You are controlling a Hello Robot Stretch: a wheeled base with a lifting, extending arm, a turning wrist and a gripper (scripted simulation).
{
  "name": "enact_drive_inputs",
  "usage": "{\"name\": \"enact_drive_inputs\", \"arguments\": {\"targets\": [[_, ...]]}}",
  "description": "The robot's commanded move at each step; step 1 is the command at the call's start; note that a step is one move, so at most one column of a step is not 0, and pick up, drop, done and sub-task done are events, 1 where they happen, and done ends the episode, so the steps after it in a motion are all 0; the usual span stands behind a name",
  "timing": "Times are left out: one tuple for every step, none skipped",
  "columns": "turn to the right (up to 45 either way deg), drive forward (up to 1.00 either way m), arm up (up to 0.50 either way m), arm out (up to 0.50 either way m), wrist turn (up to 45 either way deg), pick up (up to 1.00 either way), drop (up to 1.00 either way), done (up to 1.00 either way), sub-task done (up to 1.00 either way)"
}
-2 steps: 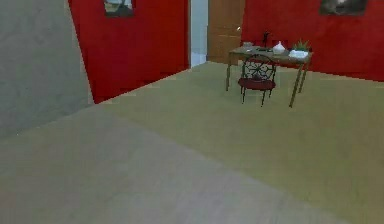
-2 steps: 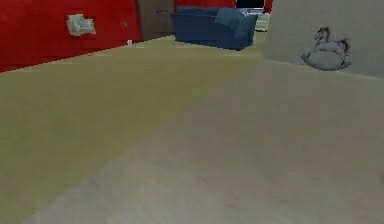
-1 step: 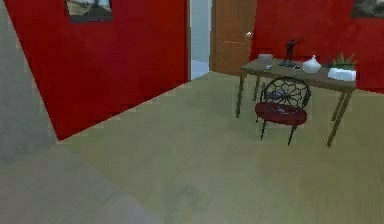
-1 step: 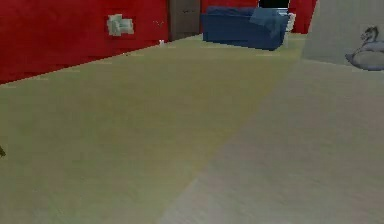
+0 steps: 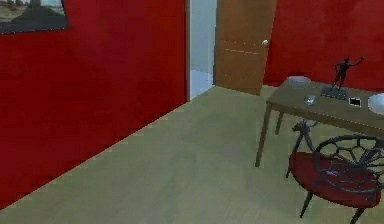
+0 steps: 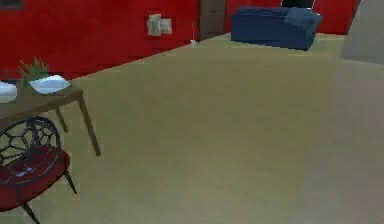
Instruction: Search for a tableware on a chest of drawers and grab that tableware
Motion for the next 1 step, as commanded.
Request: {"name": "enact_drive_inputs", "arguments": {"targets": [[0.0,1.00,0.00,0.00,0.0,0.00,0.00,0.00,0.00]]}}
